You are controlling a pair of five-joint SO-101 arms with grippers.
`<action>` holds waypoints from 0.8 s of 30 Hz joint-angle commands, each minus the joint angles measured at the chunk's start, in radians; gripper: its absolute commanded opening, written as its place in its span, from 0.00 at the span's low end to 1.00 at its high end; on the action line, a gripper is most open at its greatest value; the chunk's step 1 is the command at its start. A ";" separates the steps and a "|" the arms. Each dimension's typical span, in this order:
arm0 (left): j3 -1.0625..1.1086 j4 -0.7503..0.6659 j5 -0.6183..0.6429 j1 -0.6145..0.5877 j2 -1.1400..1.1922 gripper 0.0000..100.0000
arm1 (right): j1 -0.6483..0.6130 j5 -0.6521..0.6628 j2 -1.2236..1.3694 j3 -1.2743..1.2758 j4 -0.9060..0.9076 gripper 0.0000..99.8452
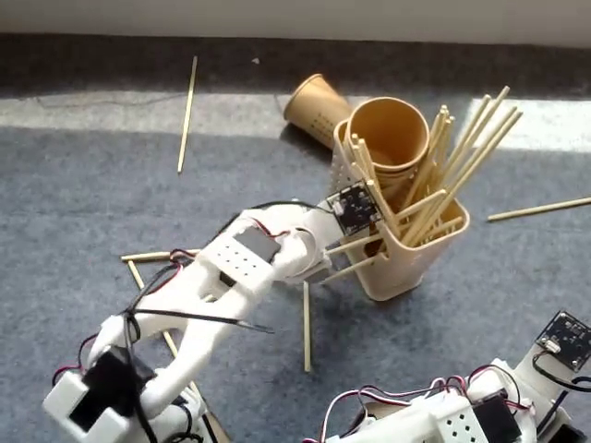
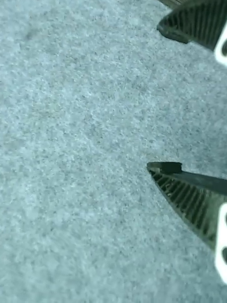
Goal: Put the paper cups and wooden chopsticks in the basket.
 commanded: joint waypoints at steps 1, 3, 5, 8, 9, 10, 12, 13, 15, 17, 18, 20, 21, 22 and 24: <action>-0.045 -0.052 0.008 0.064 0.071 0.30 | -0.018 -0.006 -0.008 -0.002 0.001 0.38; -0.045 -0.015 0.008 0.081 0.070 0.30 | -0.018 -0.006 -0.008 -0.004 0.001 0.38; -0.048 0.028 0.006 0.082 0.061 0.29 | -0.018 -0.006 -0.008 -0.004 0.001 0.38; -0.048 0.028 0.003 0.053 0.064 0.21 | -0.018 -0.006 -0.008 -0.004 0.001 0.38; -0.045 0.028 0.003 0.039 0.068 0.19 | -0.018 -0.006 -0.008 -0.005 0.001 0.38; -0.048 0.028 0.003 0.022 0.077 0.16 | -0.018 -0.006 -0.008 -0.005 0.002 0.38; -0.048 0.026 0.002 -0.018 0.099 0.13 | -0.012 -0.006 -0.008 -0.007 0.005 0.38; -0.050 0.026 0.002 -0.042 0.113 0.11 | -0.010 -0.006 -0.008 -0.007 0.005 0.38; -0.048 0.005 0.000 -0.105 0.133 0.08 | -0.010 -0.006 -0.008 -0.007 0.005 0.38; -0.050 0.006 -0.003 -0.180 0.143 0.04 | -0.010 -0.006 -0.008 -0.005 0.005 0.38; -0.050 0.006 -0.028 -0.216 0.142 0.02 | -0.010 -0.006 -0.008 -0.005 0.004 0.38; -0.041 0.008 -0.101 -0.277 0.124 0.00 | -0.012 -0.006 -0.008 -0.005 0.002 0.38; -0.038 0.021 -0.124 -0.303 0.111 0.00 | -0.015 -0.006 -0.008 -0.005 0.002 0.38; -0.038 0.052 -0.141 -0.326 0.101 0.00 | -0.016 -0.008 -0.008 -0.005 0.002 0.38; -0.038 0.106 -0.176 -0.360 0.071 0.00 | -0.018 -0.009 -0.008 -0.007 0.002 0.38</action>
